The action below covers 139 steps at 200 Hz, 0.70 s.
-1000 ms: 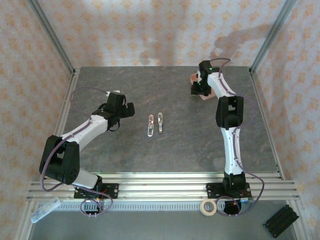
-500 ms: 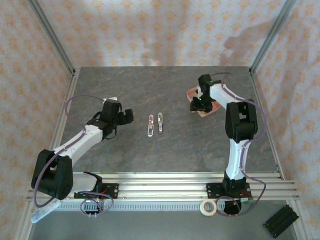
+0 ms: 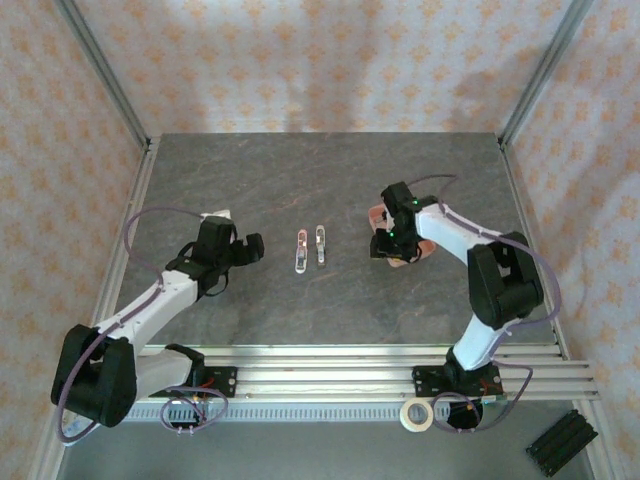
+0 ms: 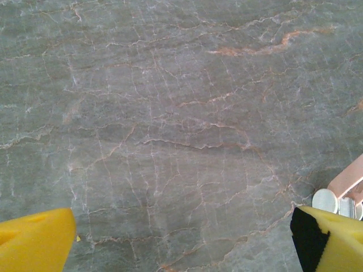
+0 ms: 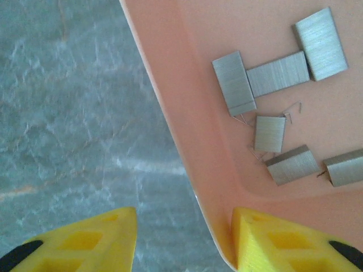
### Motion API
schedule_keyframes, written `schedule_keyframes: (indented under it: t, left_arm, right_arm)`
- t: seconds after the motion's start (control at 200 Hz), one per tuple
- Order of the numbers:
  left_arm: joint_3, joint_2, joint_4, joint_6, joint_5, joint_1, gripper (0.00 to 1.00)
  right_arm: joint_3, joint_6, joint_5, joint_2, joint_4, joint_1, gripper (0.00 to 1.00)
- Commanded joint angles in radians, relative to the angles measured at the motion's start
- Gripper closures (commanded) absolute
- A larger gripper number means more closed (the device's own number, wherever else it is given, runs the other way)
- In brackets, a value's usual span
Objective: Load the staples into the stapler
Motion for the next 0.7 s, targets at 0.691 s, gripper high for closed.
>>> schedule_keyframes:
  t: [0.691]
  left_arm:
    - [-0.085,-0.04,0.087,-0.009,0.072,0.002,0.03]
  right_arm:
    - [-0.173,0.309,0.086,-0.264,0.048,0.253,0.48]
